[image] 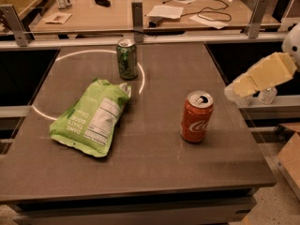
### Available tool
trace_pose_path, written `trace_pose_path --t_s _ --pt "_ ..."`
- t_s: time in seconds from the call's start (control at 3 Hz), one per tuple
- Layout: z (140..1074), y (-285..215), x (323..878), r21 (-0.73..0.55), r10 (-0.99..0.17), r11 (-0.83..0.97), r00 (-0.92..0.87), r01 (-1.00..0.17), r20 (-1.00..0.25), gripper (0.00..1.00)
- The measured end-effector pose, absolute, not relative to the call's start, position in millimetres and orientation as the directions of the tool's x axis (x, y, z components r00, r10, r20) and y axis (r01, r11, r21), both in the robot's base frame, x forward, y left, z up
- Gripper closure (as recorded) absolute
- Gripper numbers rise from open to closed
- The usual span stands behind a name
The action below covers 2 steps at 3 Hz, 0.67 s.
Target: Move coke can near green jalapeno chip bag
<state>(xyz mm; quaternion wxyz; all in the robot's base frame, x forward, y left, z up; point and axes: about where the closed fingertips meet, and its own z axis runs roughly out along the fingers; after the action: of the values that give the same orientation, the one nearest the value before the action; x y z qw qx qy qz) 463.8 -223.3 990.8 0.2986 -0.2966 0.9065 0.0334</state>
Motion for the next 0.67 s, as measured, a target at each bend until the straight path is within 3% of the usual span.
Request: trace_pose_path --t_s 0.67 --pt "984.7 -236.2 527.1 -0.097 -0.389 0.883 -0.601 -0.459 -0.698 0.00"
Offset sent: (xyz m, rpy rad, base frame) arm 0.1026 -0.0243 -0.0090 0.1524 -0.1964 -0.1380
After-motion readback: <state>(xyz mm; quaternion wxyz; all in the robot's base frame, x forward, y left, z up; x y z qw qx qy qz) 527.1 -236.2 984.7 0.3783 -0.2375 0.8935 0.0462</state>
